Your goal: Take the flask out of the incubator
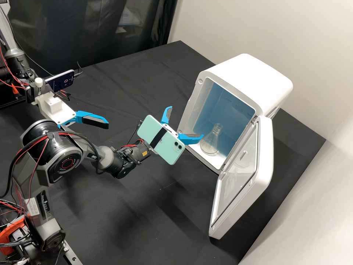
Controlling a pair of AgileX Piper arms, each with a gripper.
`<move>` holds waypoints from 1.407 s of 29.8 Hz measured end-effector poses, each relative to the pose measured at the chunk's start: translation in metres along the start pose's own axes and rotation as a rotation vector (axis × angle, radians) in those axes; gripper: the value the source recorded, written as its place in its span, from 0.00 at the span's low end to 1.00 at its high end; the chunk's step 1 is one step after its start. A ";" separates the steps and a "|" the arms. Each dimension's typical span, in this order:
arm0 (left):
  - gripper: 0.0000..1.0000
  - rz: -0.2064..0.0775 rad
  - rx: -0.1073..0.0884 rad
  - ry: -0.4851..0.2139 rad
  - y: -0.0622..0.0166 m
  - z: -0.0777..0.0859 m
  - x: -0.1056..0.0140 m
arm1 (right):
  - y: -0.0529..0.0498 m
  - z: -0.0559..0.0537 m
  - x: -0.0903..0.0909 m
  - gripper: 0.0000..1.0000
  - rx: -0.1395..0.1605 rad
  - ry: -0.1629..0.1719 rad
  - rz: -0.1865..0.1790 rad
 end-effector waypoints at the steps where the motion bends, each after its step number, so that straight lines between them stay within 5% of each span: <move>1: 1.00 0.000 0.000 0.000 0.0000 0.000 0.000 | 0.000 0.000 0.000 1.00 0.000 0.000 0.000; 14: 1.00 -0.010 0.004 -0.004 -0.0028 0.000 0.000 | 0.000 0.000 0.000 1.00 0.000 0.000 0.000; 24: 1.00 -0.095 0.021 0.008 -0.0320 -0.004 0.017 | 0.000 0.000 0.000 1.00 0.000 0.000 0.000; 32: 1.00 -0.136 0.033 0.065 -0.0473 -0.023 0.029 | 0.000 0.000 0.000 1.00 0.000 0.000 0.000; 42: 1.00 -0.172 0.011 0.185 -0.0589 -0.058 0.030 | 0.000 0.000 0.000 1.00 0.000 0.000 0.000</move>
